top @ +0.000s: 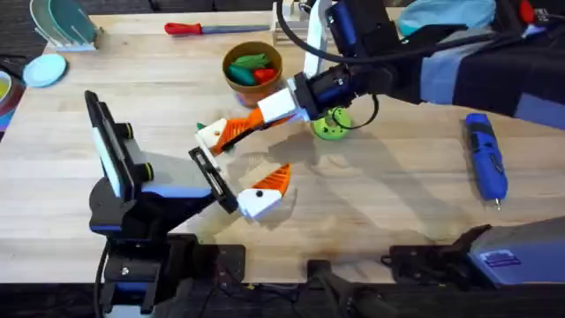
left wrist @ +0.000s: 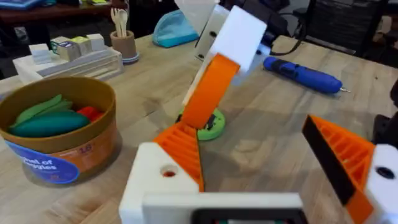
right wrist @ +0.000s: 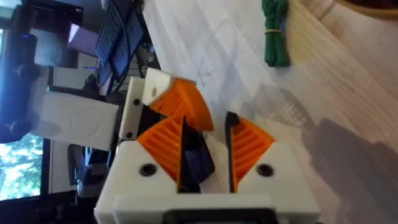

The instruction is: Pick up the gripper from the table and insert it into the empty holder that is missing its gripper. Then pick up a screw, insert it into the mounting hole, and use the screwdriver to tighten it. Finally, clean up the table by picking up the vegetable and placing it into the bucket.

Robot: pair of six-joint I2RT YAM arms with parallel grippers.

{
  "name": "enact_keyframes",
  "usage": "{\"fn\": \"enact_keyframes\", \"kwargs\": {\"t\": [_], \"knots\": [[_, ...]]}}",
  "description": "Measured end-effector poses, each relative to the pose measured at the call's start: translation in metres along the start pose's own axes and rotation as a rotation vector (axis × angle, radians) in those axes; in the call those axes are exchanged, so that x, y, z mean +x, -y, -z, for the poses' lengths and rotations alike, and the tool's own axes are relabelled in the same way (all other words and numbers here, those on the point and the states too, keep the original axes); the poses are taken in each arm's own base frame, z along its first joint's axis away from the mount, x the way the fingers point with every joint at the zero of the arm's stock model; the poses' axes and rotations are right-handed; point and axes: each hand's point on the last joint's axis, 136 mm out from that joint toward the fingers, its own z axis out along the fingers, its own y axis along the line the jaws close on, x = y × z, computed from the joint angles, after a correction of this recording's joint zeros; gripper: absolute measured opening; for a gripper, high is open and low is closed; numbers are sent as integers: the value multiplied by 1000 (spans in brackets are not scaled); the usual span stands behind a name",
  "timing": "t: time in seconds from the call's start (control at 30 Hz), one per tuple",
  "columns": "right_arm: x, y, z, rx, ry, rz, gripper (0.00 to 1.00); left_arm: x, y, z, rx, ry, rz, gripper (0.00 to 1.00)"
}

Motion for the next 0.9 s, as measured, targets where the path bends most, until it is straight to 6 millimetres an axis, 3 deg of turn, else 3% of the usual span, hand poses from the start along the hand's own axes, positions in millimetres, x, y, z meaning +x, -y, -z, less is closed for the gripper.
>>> {"fn": "enact_keyframes", "kwargs": {"t": [0.17, 0.4, 0.9], "knots": [[1, -4, -1, -15, -6, 0, 158, 0, 0, 0, -1, 0, 1, 993], [2, -4, -2, -16, -8, 2, 25, 0, -1, 0, -4, 0, 4, 993], [-1, -6, -5, -10, 1, 23, 49, 0, -3, 0, -19, 1, 4, 992]]}}
